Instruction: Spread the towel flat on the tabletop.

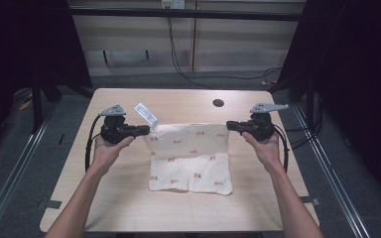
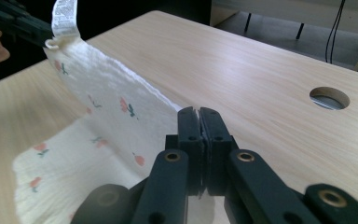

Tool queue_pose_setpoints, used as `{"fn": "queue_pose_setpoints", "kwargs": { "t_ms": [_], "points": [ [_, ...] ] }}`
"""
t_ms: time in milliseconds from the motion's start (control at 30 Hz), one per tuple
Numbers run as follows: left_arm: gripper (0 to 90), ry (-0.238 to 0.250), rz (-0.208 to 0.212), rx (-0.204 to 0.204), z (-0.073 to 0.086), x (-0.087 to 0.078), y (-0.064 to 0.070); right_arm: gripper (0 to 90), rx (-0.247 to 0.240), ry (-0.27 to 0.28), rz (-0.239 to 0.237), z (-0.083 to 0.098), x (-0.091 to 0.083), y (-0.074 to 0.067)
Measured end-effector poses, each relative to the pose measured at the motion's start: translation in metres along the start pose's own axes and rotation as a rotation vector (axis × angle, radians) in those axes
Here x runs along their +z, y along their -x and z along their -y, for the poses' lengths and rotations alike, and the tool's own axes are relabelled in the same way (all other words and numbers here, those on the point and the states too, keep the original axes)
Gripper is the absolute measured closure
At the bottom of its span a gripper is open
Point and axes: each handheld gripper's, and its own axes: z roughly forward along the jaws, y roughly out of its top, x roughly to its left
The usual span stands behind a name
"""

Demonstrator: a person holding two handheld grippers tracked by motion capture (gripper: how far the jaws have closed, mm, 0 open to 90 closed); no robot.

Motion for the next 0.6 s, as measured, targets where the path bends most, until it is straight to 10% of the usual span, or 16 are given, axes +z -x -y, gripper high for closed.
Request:
{"fn": "queue_pose_setpoints", "kwargs": {
  "t_ms": [333,600],
  "points": [
    [72.6,-0.017,-0.02,-0.066,0.008,0.017,-0.018,73.7,0.046,-0.028,0.069,0.007,0.028,0.016],
    [61.7,-0.035,-0.05,-0.104,0.023,0.004,-0.022,57.9,0.055,-0.035,0.086,0.014,0.011,0.009]
  ]
}}
